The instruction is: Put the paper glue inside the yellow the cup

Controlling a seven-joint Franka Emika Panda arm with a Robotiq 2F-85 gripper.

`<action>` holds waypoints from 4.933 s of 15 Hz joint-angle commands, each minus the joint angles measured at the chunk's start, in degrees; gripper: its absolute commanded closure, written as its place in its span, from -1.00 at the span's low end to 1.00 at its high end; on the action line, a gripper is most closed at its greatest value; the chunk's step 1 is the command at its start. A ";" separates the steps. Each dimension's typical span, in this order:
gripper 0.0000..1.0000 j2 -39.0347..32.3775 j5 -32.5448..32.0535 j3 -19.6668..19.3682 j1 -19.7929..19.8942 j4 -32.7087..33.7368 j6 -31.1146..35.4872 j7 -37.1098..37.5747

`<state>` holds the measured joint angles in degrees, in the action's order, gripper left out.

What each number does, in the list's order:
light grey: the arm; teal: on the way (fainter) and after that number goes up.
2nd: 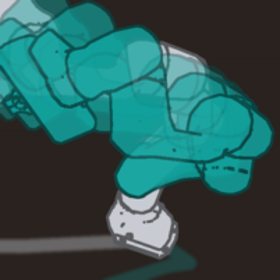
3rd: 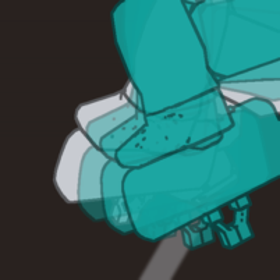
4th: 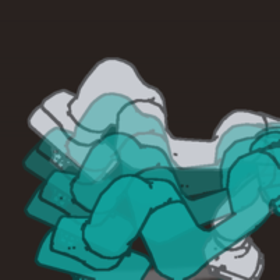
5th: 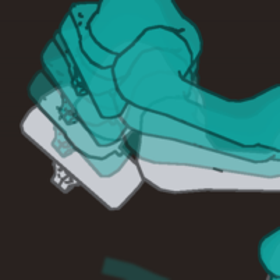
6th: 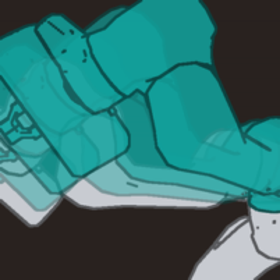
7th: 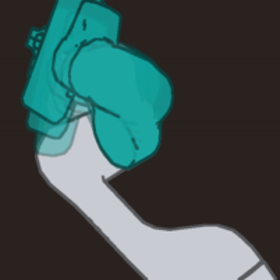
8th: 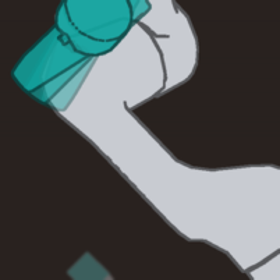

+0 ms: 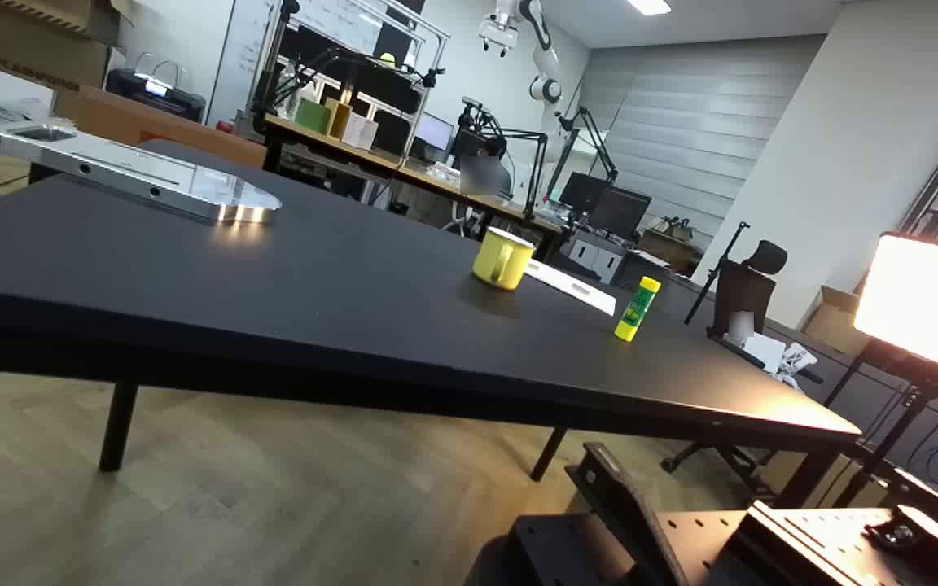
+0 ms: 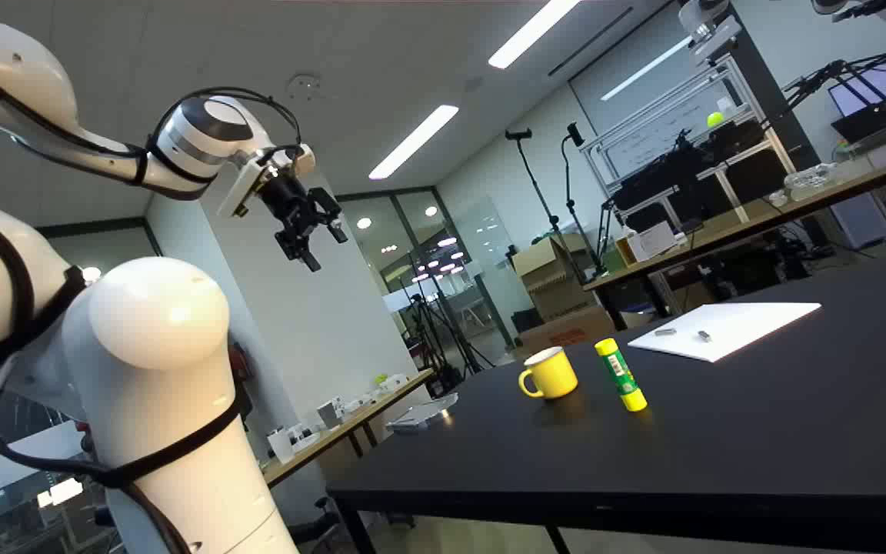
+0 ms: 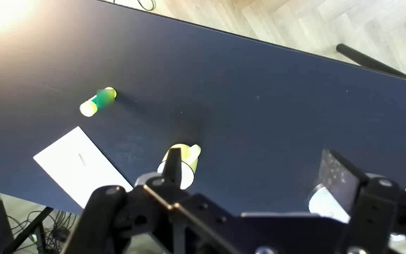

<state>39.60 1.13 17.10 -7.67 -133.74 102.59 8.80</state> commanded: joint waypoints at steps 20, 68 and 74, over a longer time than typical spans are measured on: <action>-1.00 -5.32 -10.09 -14.44 15.45 -7.89 20.99 4.89; -1.00 -53.23 -13.71 -29.88 9.82 -6.51 67.14 15.01; -1.00 -56.28 -14.10 -36.17 3.39 -6.87 71.86 15.03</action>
<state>-15.17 -12.50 -15.58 -0.74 -140.34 171.86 22.10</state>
